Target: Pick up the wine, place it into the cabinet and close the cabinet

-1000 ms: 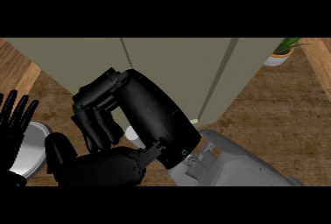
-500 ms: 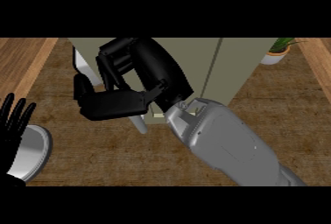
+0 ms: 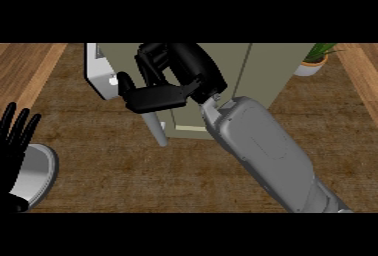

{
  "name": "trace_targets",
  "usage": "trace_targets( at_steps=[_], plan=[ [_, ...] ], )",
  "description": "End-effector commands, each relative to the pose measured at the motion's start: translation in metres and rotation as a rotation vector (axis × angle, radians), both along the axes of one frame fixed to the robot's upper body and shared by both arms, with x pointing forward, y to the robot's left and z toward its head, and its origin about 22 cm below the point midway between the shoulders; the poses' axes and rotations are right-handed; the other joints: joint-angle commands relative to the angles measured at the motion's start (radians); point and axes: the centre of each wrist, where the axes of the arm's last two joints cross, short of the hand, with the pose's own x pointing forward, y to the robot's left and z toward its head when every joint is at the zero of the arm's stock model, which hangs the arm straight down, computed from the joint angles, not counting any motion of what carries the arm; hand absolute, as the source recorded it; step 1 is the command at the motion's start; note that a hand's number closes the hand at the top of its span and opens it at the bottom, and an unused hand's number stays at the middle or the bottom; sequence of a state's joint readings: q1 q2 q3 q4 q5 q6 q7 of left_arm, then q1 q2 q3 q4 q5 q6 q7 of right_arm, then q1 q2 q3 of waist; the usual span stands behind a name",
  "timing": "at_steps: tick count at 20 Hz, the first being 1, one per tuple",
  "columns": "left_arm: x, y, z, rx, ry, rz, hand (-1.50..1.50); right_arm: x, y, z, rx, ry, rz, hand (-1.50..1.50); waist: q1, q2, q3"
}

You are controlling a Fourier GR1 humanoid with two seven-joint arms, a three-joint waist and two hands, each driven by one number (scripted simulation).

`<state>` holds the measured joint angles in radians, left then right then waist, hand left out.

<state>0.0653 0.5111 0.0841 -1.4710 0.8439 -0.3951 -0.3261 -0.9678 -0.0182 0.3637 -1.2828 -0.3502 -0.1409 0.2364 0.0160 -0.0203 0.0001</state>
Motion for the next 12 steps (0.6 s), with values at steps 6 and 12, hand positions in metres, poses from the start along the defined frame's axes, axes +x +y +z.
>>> trace_targets(
  at_steps=[6,12],
  plan=[
    [0.005,0.017,0.013,0.054,-0.015,0.006,-1.50,0.051,-0.050,-0.022,-0.037,-0.001,-0.145,1.50,0.011,0.031,0.000],
    [0.014,0.012,0.015,0.039,-0.004,-0.016,-1.50,0.050,-0.048,-0.038,-0.050,0.004,-0.122,1.50,0.000,0.030,0.000]
  ],
)
